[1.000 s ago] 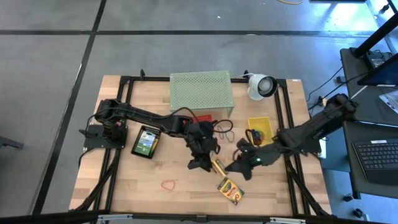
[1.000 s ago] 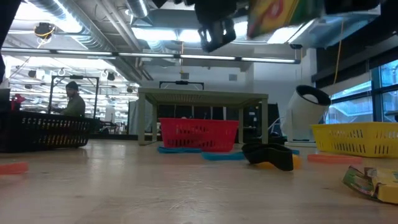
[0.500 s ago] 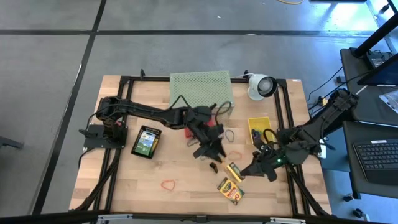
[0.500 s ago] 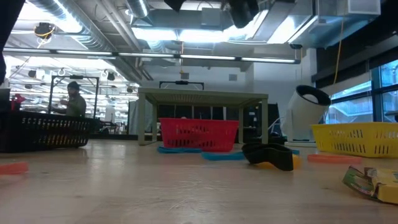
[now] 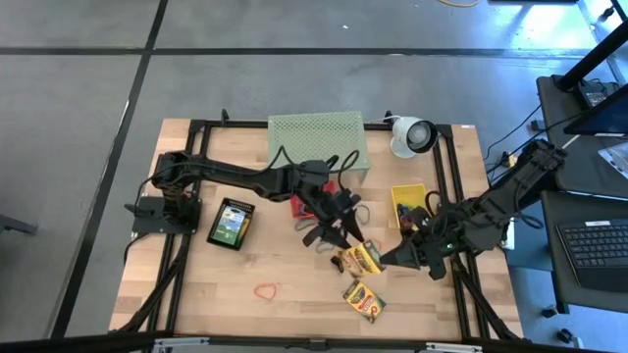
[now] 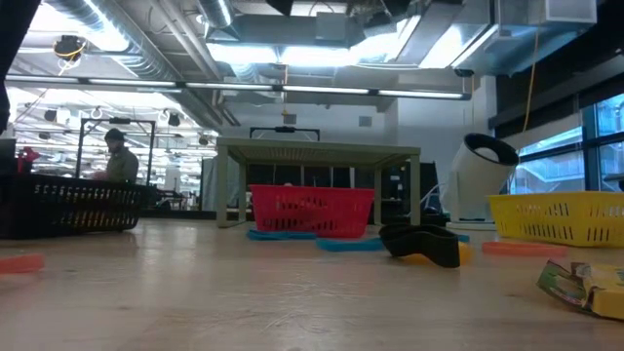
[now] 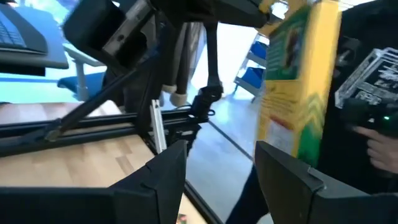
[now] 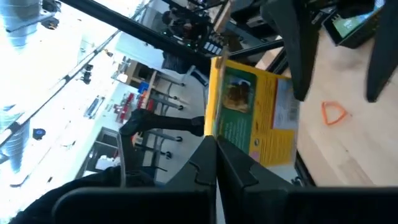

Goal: Pick & Place Office Desk Supplies
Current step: Put the yellow crayon box into the black bin

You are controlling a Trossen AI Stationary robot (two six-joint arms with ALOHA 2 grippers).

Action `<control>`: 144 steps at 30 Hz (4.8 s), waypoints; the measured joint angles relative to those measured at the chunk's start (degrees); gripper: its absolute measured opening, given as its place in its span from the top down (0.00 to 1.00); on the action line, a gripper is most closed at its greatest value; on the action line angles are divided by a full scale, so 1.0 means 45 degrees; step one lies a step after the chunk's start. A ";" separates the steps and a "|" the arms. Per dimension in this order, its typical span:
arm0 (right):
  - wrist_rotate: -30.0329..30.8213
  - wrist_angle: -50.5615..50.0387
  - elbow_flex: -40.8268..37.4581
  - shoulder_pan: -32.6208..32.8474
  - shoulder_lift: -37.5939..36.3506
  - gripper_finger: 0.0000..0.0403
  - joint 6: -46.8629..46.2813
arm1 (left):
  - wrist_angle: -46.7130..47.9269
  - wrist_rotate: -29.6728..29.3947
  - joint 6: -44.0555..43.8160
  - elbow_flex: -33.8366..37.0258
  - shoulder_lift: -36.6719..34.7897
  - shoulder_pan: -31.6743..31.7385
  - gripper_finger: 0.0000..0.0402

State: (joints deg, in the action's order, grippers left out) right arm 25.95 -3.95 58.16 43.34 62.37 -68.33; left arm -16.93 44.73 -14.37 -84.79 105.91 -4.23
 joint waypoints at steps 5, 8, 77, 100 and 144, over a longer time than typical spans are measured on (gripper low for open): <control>-0.0366 -0.0078 0.0081 0.0003 -0.0005 1.00 -0.0223 | -0.0017 0.0598 -0.0707 0.0000 0.0000 0.0082 0.53; -0.0693 0.0092 0.0081 0.0033 -0.0005 1.00 -0.0358 | -0.0005 0.1116 -0.1204 0.0000 0.0004 0.0211 0.53; 0.1491 0.0762 0.0081 -0.2425 -0.0745 0.51 0.2709 | 0.4999 -0.4365 -0.5205 -0.0024 -0.2782 -0.0966 0.96; 0.0873 0.0297 0.0081 -0.2731 -0.1050 0.49 0.3027 | 1.3262 -1.3334 -1.3702 0.8181 -0.9937 -0.3887 0.96; 0.0555 0.0410 0.0081 -0.2726 -0.1141 0.49 0.3277 | 1.3162 -1.2596 -1.8958 1.2264 -1.1549 -0.4599 0.82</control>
State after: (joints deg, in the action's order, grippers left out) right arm 28.45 -2.11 58.52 31.07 57.23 -53.58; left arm 42.30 -11.95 -99.68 -29.61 53.94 -24.92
